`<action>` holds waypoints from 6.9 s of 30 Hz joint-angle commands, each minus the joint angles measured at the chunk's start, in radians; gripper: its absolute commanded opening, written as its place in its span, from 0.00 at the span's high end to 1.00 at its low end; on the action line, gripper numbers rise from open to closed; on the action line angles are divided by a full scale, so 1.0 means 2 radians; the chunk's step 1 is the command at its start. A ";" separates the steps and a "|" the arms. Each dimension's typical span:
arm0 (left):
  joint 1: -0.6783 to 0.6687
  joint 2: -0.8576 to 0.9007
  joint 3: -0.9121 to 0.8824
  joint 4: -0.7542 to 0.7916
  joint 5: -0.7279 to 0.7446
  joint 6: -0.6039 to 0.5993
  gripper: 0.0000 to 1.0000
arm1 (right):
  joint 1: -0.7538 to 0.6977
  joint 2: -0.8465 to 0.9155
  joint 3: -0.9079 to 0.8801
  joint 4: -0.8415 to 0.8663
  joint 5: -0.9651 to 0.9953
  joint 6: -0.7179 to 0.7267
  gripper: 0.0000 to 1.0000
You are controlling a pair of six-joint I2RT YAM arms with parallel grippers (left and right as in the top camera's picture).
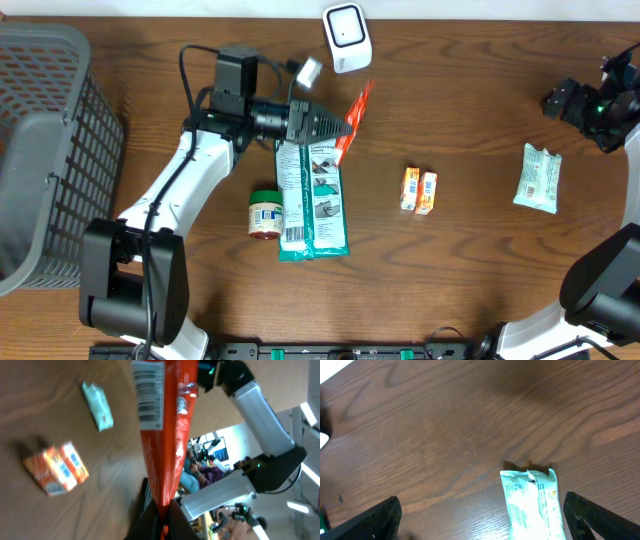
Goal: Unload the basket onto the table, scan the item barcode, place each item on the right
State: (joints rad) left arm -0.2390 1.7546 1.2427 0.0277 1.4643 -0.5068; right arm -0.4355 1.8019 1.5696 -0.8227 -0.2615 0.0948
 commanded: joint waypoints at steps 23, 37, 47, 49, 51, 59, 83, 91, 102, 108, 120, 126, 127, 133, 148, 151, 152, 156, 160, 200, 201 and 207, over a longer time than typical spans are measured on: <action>-0.057 0.031 -0.064 -0.204 -0.511 0.121 0.93 | -0.001 0.001 0.000 -0.001 0.001 -0.005 0.01; -0.238 0.030 -0.023 -0.270 -0.953 0.184 0.93 | -0.002 0.001 -0.001 -0.001 0.001 -0.005 0.01; -0.349 0.051 -0.024 -0.270 -1.169 0.238 0.93 | -0.001 0.001 -0.001 -0.001 0.001 -0.005 0.01; -0.356 0.069 -0.024 -0.270 -1.171 0.238 0.93 | -0.001 0.001 -0.001 -0.001 0.001 -0.005 0.01; -0.358 0.091 -0.024 -0.264 -1.185 0.238 0.93 | -0.001 0.001 -0.001 -0.001 0.001 -0.005 0.01; -0.347 0.198 -0.024 -0.187 -1.266 0.326 0.93 | -0.001 0.001 -0.001 -0.001 0.001 -0.005 0.01; -0.288 -0.038 -0.023 -0.235 -0.899 0.253 0.37 | -0.001 0.001 -0.001 -0.002 0.001 -0.005 0.01; -0.029 -0.038 -0.023 -0.341 -0.487 0.293 0.36 | -0.001 0.001 -0.001 -0.002 0.001 -0.005 0.01; 0.084 0.060 -0.023 -0.387 -0.326 0.430 0.24 | -0.001 0.001 -0.001 -0.002 0.001 -0.005 0.01; 0.070 0.065 -0.023 -0.386 -0.322 0.440 0.24 | -0.001 0.001 -0.001 -0.002 0.001 -0.005 0.01; 0.048 0.092 -0.023 -0.373 -0.343 0.457 0.24 | -0.001 0.001 -0.001 -0.002 0.001 -0.005 0.01; 0.043 0.109 -0.024 -0.354 -0.343 0.456 0.24 | -0.001 0.001 -0.001 -0.002 0.001 -0.005 0.01; 0.043 0.109 -0.024 -0.354 -0.343 0.452 0.24 | -0.001 0.001 -0.001 -0.002 0.001 -0.005 0.01; 0.043 0.109 -0.023 -0.357 -0.297 0.443 0.32 | -0.001 0.001 -0.001 -0.002 0.001 -0.005 0.01; 0.026 0.109 -0.024 -0.361 -0.319 0.444 0.44 | -0.001 0.001 -0.001 -0.002 0.001 -0.005 0.01; 0.016 0.109 -0.024 -0.361 -0.346 0.444 0.44 | -0.001 0.001 -0.001 -0.002 0.001 -0.005 0.01; 0.014 0.109 -0.024 -0.360 -0.348 0.444 0.45 | -0.001 0.001 0.000 -0.002 0.001 -0.005 0.01; 0.003 0.109 -0.024 -0.356 -0.350 0.444 0.49 | -0.001 0.001 -0.001 -0.002 0.001 -0.005 0.01; -0.001 0.109 -0.024 -0.350 -0.350 0.444 0.59 | -0.001 0.001 -0.001 -0.002 0.001 -0.005 0.01; -0.027 -0.033 -0.041 -0.301 -0.587 0.328 0.93 | -0.001 0.001 -0.001 -0.002 0.001 -0.005 0.01; -0.035 -0.042 -0.041 -0.302 -0.608 0.329 0.93 | -0.001 0.001 -0.001 -0.002 0.001 -0.005 0.01; -0.117 -0.054 -0.043 -0.302 -0.794 0.329 0.93 | -0.001 0.001 0.000 -0.002 0.001 -0.005 0.01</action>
State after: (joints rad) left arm -0.4000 1.6352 1.1492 -0.5716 0.1692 0.1570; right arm -0.4355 1.8019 1.5696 -0.8261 -0.2607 0.0944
